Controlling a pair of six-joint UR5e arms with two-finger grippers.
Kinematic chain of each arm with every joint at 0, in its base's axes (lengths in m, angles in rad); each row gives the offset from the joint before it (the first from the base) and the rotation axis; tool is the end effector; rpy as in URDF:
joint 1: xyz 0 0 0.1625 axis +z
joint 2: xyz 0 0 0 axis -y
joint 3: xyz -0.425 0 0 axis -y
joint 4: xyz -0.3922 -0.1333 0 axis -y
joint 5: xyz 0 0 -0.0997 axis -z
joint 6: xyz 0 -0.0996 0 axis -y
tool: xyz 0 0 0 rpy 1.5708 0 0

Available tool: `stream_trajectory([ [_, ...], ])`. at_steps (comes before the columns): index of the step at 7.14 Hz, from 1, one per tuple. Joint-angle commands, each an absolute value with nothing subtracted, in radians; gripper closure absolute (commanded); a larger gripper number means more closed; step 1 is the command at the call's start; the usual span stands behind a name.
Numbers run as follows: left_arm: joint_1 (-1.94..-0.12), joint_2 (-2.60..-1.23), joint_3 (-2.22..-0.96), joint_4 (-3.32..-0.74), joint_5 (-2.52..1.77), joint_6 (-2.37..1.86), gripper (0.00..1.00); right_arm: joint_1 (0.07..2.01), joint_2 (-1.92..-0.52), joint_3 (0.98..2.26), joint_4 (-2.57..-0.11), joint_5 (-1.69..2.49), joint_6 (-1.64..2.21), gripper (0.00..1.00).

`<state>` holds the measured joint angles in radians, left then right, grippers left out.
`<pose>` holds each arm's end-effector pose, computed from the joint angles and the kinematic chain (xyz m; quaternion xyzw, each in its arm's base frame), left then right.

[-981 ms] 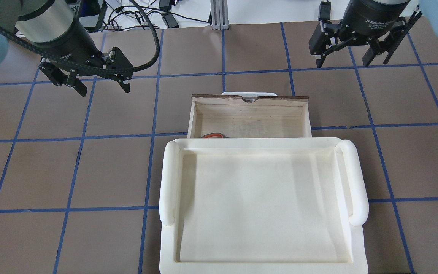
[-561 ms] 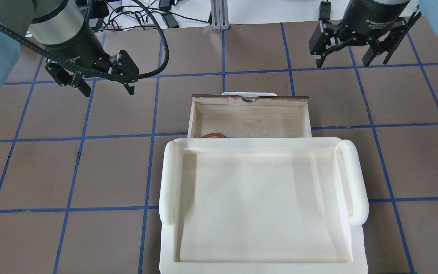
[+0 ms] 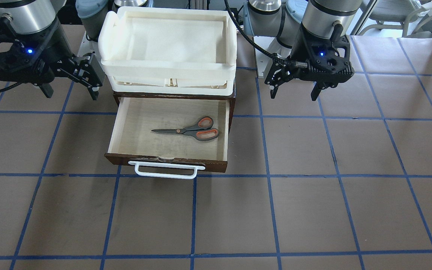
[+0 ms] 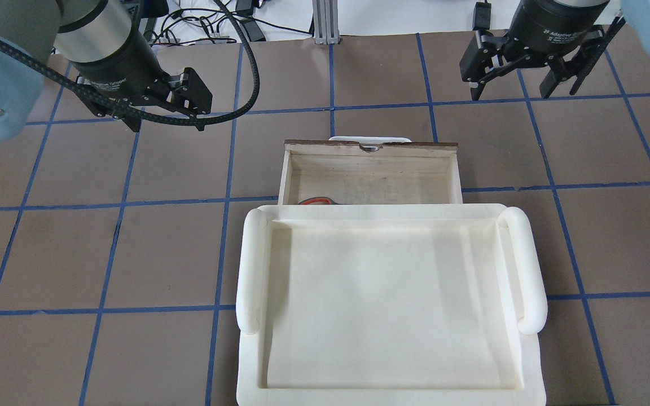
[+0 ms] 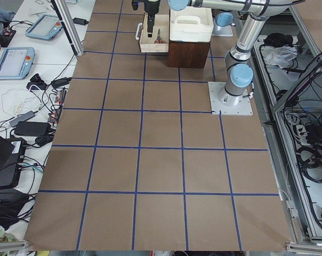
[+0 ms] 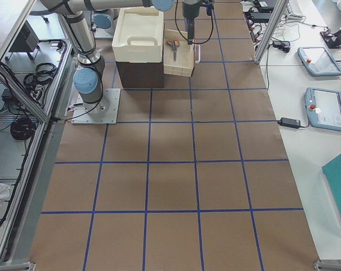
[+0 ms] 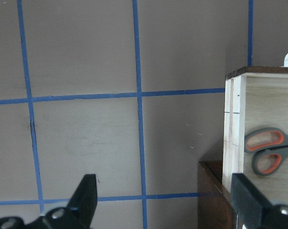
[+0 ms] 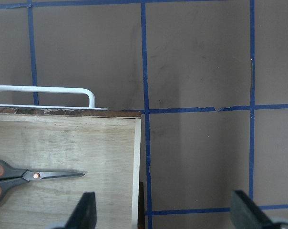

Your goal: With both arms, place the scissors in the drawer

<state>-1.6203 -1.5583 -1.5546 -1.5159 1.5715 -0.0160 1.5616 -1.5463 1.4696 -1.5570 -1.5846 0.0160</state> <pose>-0.1575 -0.4872 0.5078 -0.0167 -0.9990 0.0418 0.0010 0.1273 -0.5084 0.5243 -0.0128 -0.9994 0.0315 0.0068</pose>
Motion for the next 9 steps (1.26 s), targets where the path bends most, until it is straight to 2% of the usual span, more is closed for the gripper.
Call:
stream_trajectory([
  [1, -1.615, -1.56, -1.562, -1.514, 1.571, -0.023, 0.0, 1.562, -1.546, 1.47, -1.557, -1.586, 0.017, 0.0],
  [9, -1.615, -1.554, -1.568, -1.516, 1.585, -0.026, 0.0, 1.562, -1.546, 1.47, -1.557, -1.582, 0.017, 0.0],
])
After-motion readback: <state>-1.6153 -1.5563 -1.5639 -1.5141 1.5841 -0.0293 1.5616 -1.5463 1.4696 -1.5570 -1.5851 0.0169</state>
